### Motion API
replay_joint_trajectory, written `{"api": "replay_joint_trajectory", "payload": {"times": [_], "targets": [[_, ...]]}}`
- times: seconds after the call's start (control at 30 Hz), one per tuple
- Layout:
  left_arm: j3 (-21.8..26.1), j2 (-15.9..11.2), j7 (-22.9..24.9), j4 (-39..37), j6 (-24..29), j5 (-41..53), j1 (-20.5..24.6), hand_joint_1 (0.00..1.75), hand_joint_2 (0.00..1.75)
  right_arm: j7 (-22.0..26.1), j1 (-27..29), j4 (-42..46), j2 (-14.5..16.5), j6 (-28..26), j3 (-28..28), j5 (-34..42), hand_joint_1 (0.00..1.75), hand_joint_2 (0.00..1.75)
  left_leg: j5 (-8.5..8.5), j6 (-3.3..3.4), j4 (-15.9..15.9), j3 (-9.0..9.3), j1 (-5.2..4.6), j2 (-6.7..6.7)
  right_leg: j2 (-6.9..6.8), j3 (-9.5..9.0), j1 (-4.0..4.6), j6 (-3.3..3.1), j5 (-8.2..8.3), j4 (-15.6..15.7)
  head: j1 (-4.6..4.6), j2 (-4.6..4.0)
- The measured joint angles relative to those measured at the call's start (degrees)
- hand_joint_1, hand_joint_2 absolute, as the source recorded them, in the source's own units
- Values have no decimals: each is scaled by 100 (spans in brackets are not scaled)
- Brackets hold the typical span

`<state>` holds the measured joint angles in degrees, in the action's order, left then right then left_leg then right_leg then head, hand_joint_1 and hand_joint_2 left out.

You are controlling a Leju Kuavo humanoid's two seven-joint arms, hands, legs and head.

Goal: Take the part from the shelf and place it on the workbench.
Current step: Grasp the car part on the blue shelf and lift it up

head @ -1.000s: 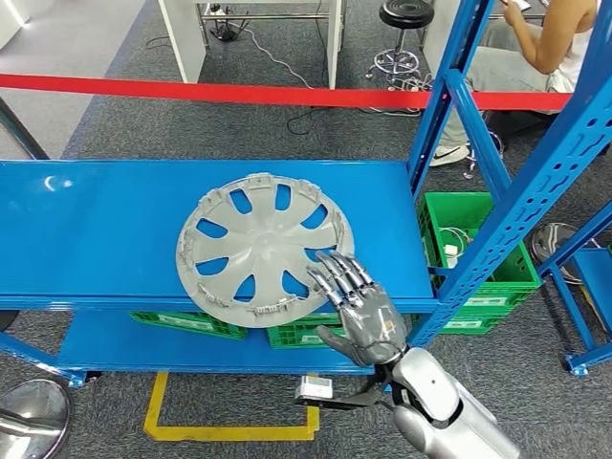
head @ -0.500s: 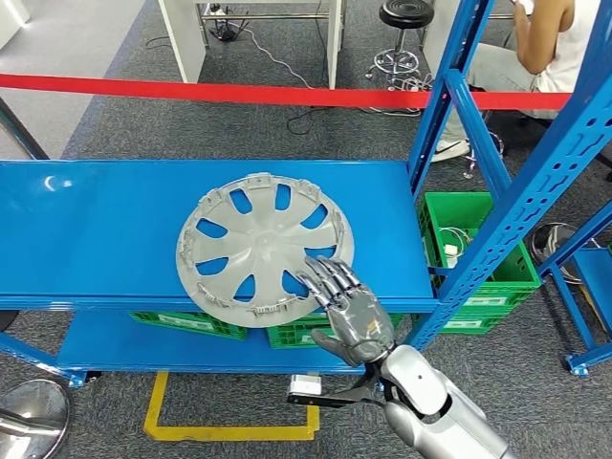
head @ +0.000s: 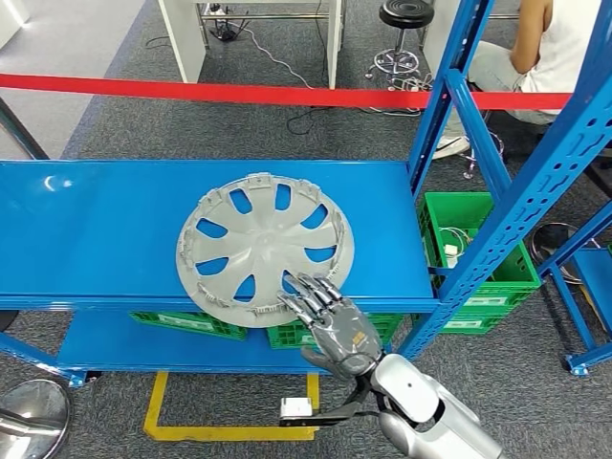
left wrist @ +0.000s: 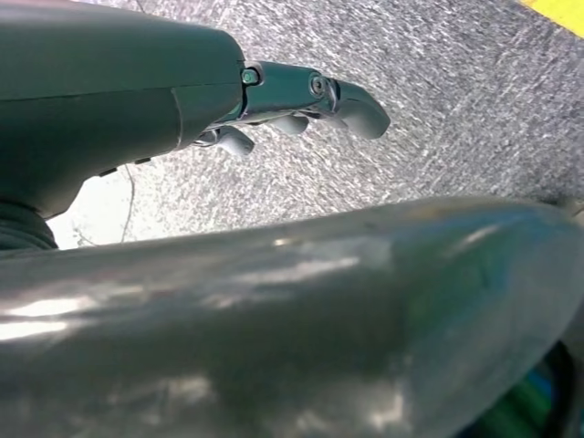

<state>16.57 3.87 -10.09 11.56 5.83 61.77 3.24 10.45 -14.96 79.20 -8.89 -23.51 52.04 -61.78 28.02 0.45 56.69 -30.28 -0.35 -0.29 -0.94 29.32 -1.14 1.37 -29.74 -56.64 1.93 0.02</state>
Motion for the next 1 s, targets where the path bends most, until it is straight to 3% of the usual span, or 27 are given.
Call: {"api": "replay_joint_trajectory", "payload": {"times": [0.57,1.0], "targets": [[1,20,-46,0,-29,-52,-2,0,0,-48,-302,-171,273,38,217,43,0,175,0,0,0,0,1,0,0,0,1,0,0,-1,-1,0],[1,19,-79,0,-71,-96,1,0,0,-240,-595,-1077,653,41,255,10,0,175,0,0,0,0,0,0,0,1,0,0,0,-1,-1,0]]}}
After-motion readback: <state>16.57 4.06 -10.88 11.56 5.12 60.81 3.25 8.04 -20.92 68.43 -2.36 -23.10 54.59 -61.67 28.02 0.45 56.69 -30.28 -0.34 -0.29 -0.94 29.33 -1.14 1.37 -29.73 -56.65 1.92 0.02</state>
